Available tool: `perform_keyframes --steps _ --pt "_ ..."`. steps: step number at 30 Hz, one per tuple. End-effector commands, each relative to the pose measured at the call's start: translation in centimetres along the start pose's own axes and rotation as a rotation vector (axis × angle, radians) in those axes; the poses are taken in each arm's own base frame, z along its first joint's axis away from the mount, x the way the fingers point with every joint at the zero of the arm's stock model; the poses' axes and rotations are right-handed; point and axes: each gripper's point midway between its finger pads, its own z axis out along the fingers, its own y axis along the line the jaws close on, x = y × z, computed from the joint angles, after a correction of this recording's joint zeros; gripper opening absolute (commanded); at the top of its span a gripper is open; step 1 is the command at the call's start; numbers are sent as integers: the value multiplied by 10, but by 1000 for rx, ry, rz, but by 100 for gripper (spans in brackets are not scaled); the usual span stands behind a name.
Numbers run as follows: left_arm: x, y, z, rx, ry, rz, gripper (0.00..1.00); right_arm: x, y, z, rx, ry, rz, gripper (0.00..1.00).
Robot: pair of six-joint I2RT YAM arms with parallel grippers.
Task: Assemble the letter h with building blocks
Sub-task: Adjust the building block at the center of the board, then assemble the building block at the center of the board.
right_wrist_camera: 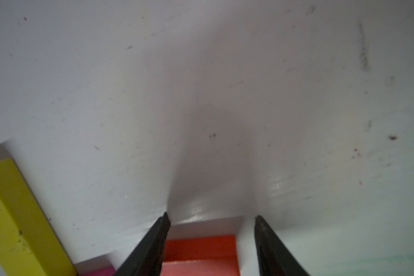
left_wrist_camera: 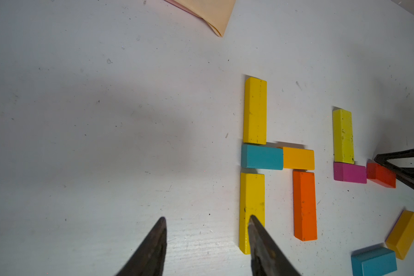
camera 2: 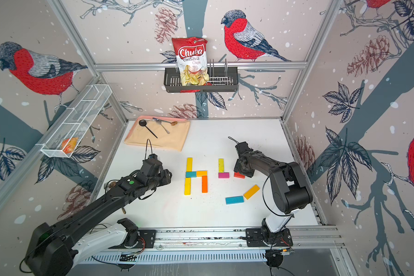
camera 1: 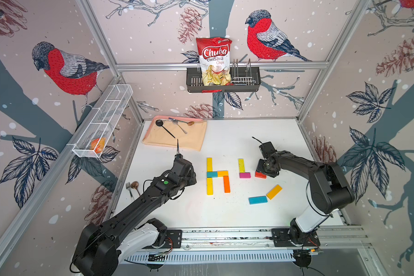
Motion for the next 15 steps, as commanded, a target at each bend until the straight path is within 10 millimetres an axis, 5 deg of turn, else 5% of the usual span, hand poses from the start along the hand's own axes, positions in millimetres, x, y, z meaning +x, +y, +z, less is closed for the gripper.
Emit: perform_keyframes --steps 1,15 --pt "-4 -1 0 5 -15 6 54 3 1 -1 29 -3 -26 58" --pt "0 2 1 -2 -12 7 54 0 7 -11 -29 -26 21 60"
